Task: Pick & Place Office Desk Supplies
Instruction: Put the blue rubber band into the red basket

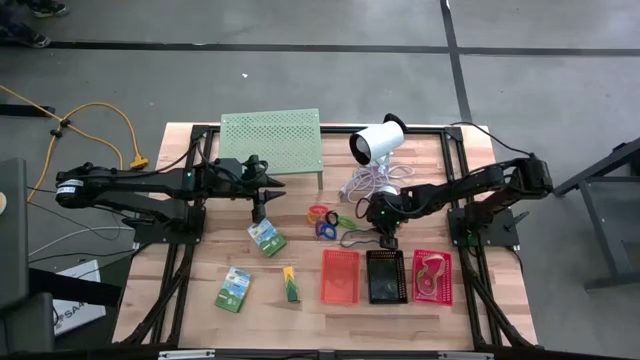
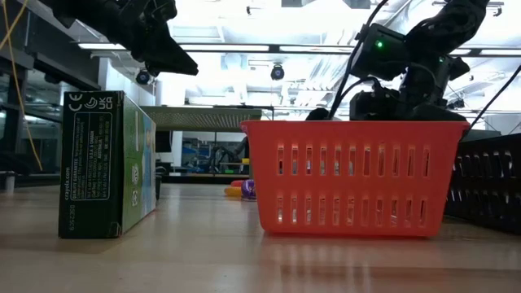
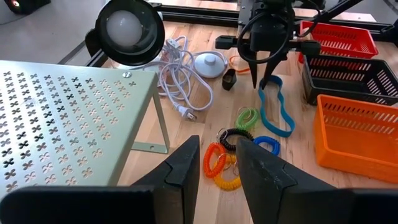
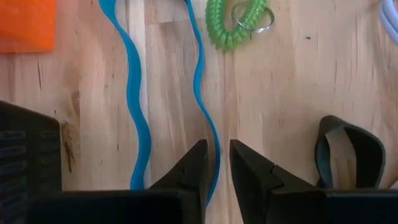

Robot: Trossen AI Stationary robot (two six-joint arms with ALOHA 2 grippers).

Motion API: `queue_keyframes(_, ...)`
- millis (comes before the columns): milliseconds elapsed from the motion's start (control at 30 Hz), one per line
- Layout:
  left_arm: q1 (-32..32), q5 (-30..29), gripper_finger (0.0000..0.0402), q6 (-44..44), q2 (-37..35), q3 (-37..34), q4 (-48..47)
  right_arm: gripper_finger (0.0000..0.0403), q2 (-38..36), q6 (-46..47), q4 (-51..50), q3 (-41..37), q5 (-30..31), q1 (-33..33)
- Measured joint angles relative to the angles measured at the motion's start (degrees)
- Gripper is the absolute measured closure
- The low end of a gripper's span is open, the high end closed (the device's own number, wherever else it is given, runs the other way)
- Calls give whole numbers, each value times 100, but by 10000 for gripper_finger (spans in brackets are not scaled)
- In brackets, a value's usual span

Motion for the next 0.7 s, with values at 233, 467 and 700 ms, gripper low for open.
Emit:
queue_keyframes(233, 0, -1, 300, 0, 0, 0, 0, 397, 0, 0, -110, 0, -2, 0)
queue_keyframes(467, -2, -1, 300, 0, 0, 0, -2, 400, -2, -2, -110, 0, -2, 0)
queue_keyframes(700, 0, 1, 300, 0, 0, 2, -2, 400, -155, -96, -7, 0, -4, 0)
